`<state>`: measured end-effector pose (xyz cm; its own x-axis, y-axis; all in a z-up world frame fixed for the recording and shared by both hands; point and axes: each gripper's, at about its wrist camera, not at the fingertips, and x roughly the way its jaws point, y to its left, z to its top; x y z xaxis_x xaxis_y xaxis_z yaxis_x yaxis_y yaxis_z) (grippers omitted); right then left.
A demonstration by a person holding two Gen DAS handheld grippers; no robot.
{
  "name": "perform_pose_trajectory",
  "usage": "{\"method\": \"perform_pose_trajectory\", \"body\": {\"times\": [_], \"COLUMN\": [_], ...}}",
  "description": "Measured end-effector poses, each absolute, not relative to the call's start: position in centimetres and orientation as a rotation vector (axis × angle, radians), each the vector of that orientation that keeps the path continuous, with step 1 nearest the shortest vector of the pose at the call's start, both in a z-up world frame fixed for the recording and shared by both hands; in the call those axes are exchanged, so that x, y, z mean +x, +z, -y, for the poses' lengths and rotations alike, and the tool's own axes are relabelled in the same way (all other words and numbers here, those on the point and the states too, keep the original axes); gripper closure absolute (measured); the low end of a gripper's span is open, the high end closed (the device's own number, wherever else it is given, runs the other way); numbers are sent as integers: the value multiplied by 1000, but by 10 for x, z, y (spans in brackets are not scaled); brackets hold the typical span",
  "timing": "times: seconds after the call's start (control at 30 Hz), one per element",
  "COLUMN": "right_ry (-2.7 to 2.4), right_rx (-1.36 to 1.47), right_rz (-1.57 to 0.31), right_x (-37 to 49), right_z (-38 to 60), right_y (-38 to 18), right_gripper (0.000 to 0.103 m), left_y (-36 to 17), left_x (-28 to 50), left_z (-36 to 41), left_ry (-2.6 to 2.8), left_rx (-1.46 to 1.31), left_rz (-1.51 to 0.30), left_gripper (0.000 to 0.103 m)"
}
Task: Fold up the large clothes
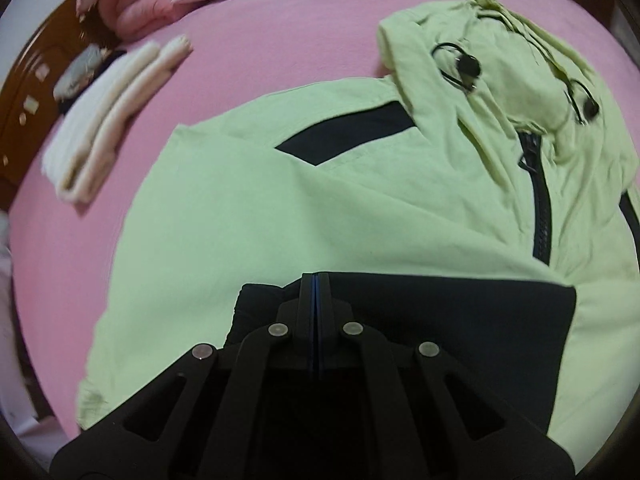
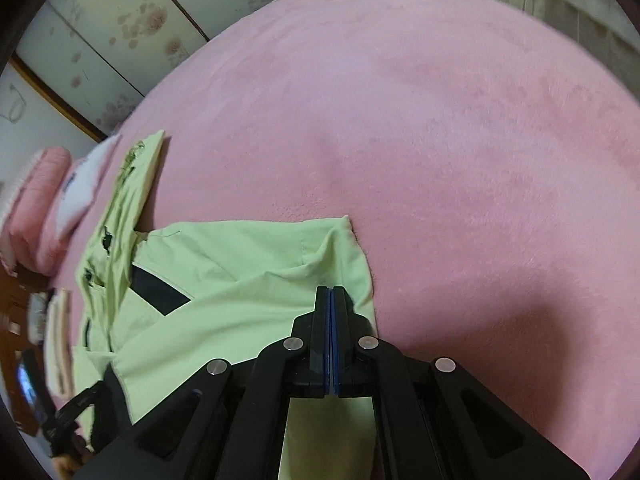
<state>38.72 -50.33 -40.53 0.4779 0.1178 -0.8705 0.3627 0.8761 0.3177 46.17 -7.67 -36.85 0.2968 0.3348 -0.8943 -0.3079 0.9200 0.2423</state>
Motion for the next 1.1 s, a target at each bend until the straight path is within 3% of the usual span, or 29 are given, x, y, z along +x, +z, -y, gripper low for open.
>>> {"method": "perform_pose_trajectory", "body": {"times": [0.13, 0.47, 0.77, 0.83, 0.93, 1.0, 1.1], "right_ry": [-163, -216, -243, -235, -211, -180, -137], "right_rx": [503, 498, 545, 590, 600, 576, 536], "right_rz": [-1100, -1189, -1441, -1504, -1582, -1606, -1611], "right_x": [383, 270, 176, 160, 143, 133, 130], "right_z": [487, 493, 451, 435, 390, 355, 299], "right_y": [-399, -379, -368, -367, -359, -343, -317], "right_gripper": [103, 103, 103, 99, 84, 59, 41], "left_y": [-352, -345, -317, -310, -300, -292, -276], "left_x": [444, 368, 304, 296, 280, 270, 259], "left_z": [80, 77, 76, 72, 65, 57, 44], "left_ry": [378, 294, 124, 89, 14, -14, -33], "left_rx": [-65, -103, -87, -55, -19, 10, 40], "left_rz": [-1228, -1242, -1355, -1422, -1531, -1582, -1611], "left_gripper": [102, 102, 102, 102, 102, 102, 98]}}
